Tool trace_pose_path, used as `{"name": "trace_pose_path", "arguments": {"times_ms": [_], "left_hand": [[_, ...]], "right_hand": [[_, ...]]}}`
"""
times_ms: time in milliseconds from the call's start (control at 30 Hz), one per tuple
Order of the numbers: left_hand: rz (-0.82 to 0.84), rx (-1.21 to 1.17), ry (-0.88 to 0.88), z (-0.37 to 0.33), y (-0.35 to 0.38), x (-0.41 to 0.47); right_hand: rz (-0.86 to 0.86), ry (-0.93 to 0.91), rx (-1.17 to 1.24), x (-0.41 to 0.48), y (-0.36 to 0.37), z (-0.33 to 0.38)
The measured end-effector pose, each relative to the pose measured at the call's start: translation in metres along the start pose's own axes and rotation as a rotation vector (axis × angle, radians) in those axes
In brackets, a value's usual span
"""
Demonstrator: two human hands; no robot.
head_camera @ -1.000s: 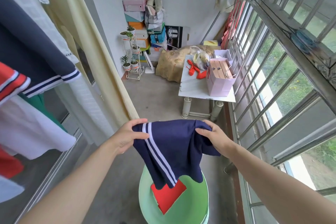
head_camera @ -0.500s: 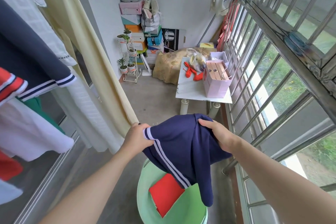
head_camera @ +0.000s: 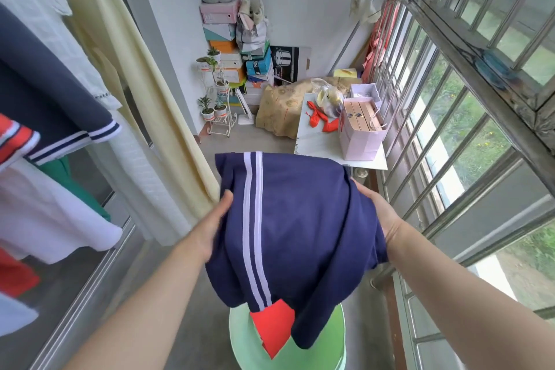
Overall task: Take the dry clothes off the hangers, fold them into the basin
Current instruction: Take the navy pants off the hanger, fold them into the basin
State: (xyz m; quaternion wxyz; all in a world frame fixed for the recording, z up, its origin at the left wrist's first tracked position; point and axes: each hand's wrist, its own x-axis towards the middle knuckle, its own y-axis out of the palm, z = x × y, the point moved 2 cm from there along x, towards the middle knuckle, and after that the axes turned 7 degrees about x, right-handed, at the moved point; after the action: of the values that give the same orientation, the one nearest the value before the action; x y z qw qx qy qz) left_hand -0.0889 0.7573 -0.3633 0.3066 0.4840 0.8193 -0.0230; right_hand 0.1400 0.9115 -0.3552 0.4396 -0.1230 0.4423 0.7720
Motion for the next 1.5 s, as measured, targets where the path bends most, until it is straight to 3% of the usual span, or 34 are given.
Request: {"name": "trace_pose_path", "arguments": {"times_ms": [67, 233, 400, 567, 700, 833, 1067, 1267, 1333, 1400, 1500], "left_hand": [[0.016, 0.079, -0.115, 0.021, 0.009, -0.006], [0.084, 0.216, -0.201, 0.023, 0.006, -0.007], [-0.051, 0.262, -0.087, 0.019, 0.001, 0.007], [-0.11, 0.238, -0.008, 0.018, -0.005, 0.012], [-0.128, 0.219, 0.022, 0.013, -0.003, 0.013], [-0.162, 0.223, 0.02, 0.011, 0.004, 0.016], [-0.234, 0.214, -0.045, 0.014, -0.01, 0.021], [-0.281, 0.15, -0.018, 0.013, -0.012, 0.027], [-0.276, 0.163, 0.01, 0.013, -0.008, 0.029], [-0.267, 0.17, 0.049, 0.011, -0.004, 0.031], [-0.281, 0.136, 0.108, 0.011, 0.004, 0.032]], "right_hand": [[-0.026, 0.006, 0.001, -0.002, 0.003, -0.003], [-0.132, 0.09, 0.008, 0.001, -0.011, -0.007], [-0.119, 0.139, 0.044, 0.006, -0.028, -0.015], [0.061, 0.242, -0.268, 0.004, -0.043, -0.039], [0.052, 0.124, -0.439, 0.015, -0.047, -0.054], [-0.039, -0.053, -0.701, 0.03, -0.036, -0.071], [-0.27, -0.211, -0.835, 0.035, -0.036, -0.05], [-0.467, -0.194, -1.009, 0.028, -0.04, -0.064], [-0.562, -0.307, -0.993, 0.018, -0.032, -0.076], [-0.53, -0.284, -0.832, 0.012, -0.027, -0.091], [-0.275, 0.205, -0.275, 0.009, -0.011, -0.113]]}}
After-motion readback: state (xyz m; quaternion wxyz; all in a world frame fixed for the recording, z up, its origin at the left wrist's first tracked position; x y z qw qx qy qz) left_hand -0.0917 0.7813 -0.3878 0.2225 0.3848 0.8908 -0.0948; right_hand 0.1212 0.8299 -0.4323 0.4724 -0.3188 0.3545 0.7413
